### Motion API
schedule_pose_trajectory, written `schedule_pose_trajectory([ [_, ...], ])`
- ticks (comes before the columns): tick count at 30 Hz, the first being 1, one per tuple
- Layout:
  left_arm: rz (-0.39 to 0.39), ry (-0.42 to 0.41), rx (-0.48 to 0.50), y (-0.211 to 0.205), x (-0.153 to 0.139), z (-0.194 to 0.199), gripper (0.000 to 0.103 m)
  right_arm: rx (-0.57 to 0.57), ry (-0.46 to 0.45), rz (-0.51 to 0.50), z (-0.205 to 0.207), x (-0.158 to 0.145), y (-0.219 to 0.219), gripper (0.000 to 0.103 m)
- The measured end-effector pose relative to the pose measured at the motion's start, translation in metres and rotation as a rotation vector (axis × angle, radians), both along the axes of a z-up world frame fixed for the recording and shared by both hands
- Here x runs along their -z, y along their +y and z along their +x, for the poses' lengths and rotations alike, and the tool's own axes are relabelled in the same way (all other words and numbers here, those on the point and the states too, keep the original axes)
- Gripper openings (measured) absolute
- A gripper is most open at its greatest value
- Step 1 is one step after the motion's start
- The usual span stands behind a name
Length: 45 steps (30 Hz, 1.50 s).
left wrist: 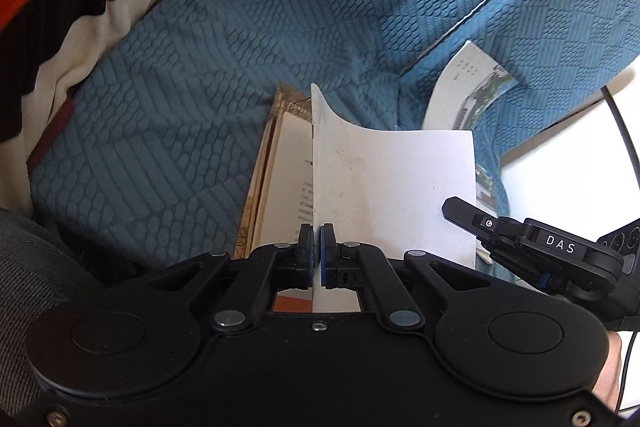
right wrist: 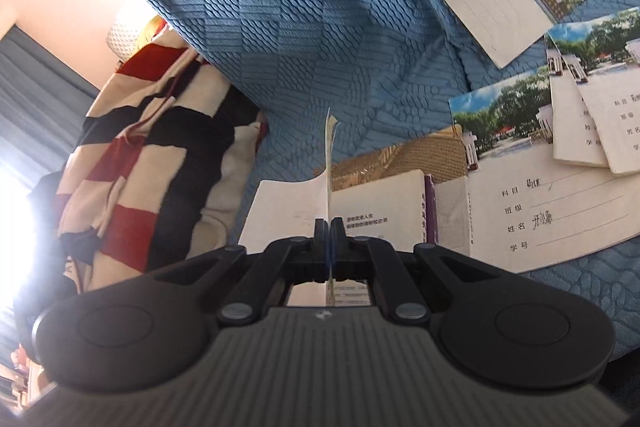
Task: Organize objects
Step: 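Lower the white sheet onto the book stack and open both grippers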
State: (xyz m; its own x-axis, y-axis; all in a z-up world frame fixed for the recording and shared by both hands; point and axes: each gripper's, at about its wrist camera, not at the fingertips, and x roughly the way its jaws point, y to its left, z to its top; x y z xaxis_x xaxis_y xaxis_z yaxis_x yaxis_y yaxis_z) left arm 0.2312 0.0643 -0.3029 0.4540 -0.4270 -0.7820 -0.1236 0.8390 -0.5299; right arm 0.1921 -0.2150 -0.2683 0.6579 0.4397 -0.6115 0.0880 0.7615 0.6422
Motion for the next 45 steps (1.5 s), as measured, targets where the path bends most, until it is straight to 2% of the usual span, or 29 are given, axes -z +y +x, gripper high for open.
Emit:
schedule_pose_trajectory([
  [8,0.019,0.046,0.002,0.002,0.015,0.003,0.004,0.007,0.031,0.013,0.005,0.020,-0.003,0.004],
  [13,0.026,0.068,-0.010,0.005,0.024,0.002,0.005,-0.024,0.014,-0.059,0.002,0.019,0.006,0.004],
  [23,0.034,0.076,-0.023,0.006,0.028,0.002,0.008,-0.003,0.049,-0.060,-0.001,0.032,-0.003,0.005],
  [27,0.040,0.084,-0.026,0.006,0.030,0.001,0.009,0.002,0.071,-0.077,-0.002,0.038,-0.004,0.009],
  [31,0.071,0.082,-0.010,0.004,0.027,0.001,0.016,0.012,0.114,-0.098,0.000,0.043,-0.005,0.016],
  [35,0.106,0.075,-0.020,0.007,0.022,-0.001,0.019,0.006,0.147,-0.151,0.001,0.040,-0.003,0.022],
  [38,0.133,0.060,-0.036,0.011,0.017,-0.005,0.029,0.012,0.148,-0.211,0.000,0.033,-0.003,0.022],
  [39,0.146,0.050,-0.040,0.012,0.013,-0.007,0.030,0.018,0.147,-0.228,-0.001,0.029,-0.004,0.022],
  [45,0.199,-0.018,-0.043,0.012,-0.011,-0.013,0.031,0.035,0.075,-0.294,-0.006,-0.003,-0.008,0.022],
])
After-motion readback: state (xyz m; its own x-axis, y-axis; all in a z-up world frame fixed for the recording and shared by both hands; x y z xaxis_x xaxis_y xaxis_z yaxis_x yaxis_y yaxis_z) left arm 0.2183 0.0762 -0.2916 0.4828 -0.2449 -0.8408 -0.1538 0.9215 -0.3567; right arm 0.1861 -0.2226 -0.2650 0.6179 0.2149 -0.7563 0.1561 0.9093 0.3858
